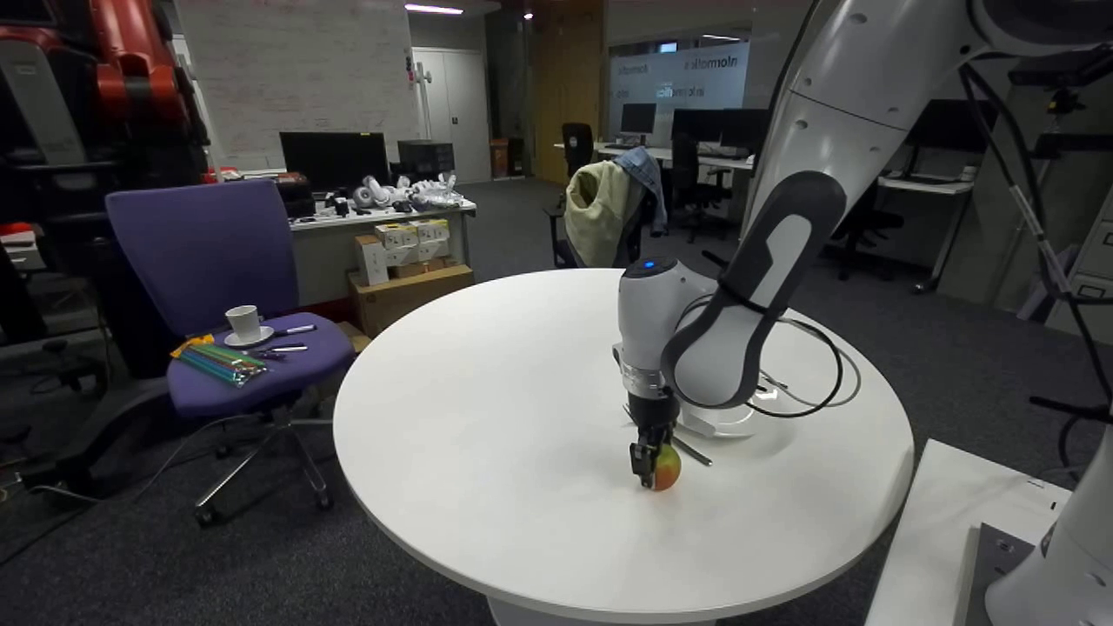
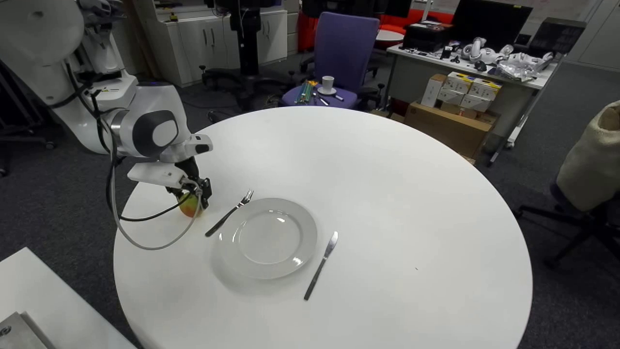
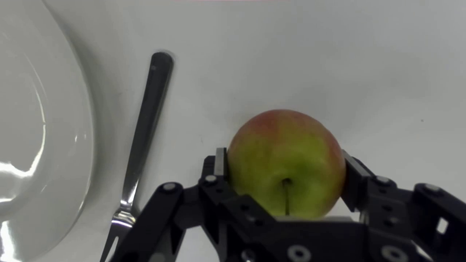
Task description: Pick up the red apple and put on the white plate
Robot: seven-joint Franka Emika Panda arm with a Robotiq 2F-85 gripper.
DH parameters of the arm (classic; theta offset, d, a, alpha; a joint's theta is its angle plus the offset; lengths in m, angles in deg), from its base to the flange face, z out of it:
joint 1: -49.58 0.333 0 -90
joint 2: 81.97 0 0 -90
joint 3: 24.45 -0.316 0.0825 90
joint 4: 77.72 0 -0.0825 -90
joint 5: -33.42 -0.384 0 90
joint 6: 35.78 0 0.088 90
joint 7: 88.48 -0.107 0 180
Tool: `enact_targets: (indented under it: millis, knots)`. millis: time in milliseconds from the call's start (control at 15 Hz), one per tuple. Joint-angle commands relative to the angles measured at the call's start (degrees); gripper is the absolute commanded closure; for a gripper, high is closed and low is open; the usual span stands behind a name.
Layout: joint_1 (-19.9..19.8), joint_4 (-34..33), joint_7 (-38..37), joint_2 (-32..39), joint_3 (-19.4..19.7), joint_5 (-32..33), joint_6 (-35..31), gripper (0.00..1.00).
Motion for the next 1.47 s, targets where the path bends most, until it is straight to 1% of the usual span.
enact_targets:
  millis: [0,333,867,1133,1400]
  knots:
    - [-1.4,2.9,0.6,-4.0,0.1,-1.5,2.2,0.51]
    - [-3.7,6.5,0.7,-7.8,1.1,-1.8,1.9,0.51]
    - [-4.9,10.3,-0.9,-16.6,4.1,0.3,2.4,0.51]
    - [-7.1,11.0,-0.6,-18.3,5.0,0.4,3.5,0.51]
    - [-9.9,10.4,-0.5,-18.6,6.7,1.3,6.1,0.51]
